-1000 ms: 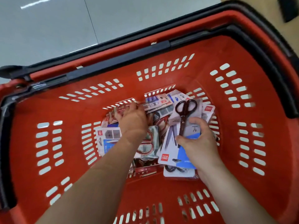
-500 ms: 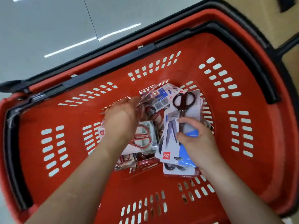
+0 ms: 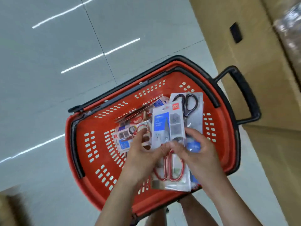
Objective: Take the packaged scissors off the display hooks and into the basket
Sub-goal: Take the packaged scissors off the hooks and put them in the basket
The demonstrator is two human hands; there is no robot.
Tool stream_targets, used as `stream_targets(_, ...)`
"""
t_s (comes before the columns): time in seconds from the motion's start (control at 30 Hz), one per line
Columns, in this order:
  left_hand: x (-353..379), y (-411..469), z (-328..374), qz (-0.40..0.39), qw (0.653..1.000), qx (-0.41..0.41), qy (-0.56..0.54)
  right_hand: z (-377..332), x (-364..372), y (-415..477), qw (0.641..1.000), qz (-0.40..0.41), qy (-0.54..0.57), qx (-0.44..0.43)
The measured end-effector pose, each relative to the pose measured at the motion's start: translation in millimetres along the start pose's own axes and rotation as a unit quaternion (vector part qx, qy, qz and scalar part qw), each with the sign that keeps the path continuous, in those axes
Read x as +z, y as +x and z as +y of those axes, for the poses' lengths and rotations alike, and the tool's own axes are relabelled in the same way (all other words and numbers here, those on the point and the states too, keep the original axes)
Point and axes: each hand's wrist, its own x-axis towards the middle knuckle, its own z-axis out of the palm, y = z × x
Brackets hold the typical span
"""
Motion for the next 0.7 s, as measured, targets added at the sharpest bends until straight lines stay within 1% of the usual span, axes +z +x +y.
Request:
stream_targets(0.03,0,-14,13,-0.007,1.0,-0.006,-0.023,-11,-3,-9,1.0,0.003,-0.016,-0.006)
stream_targets(0.13,6,-60,51,0.011,1.0,0.011,-0.025,-53,-14,-43,0.998,0.0,-0.048,-0.047)
stream_targets(0.2,10,-92,77,0.022,0.998,0.031,-0.039,-87,-23,-69,0.997,-0.007,-0.02,-0.08)
stream_targets(0.3,14,-139,117,0.021,0.998,0.065,-0.013,-134,-39,-107,0.994,-0.003,0.028,-0.105)
stream_targets(0.4,17,-181,150,0.01,0.993,0.114,0.042,-171,-54,-144,0.991,-0.027,0.1,-0.087)
stream_targets(0.47,19,-202,166,0.005,0.975,0.17,0.143,-196,-60,-169,0.989,-0.025,0.107,-0.096)
stream_targets(0.53,21,-222,179,-0.007,0.951,0.22,0.216,-217,-65,-193,0.988,-0.002,0.114,-0.109)
stream_targets(0.63,22,-257,206,-0.059,0.953,0.22,0.2,-237,-74,-237,0.979,0.067,0.141,-0.129)
stream_targets(0.7,21,-275,221,-0.113,0.95,0.226,0.185,-245,-80,-268,0.969,0.108,0.166,-0.145)
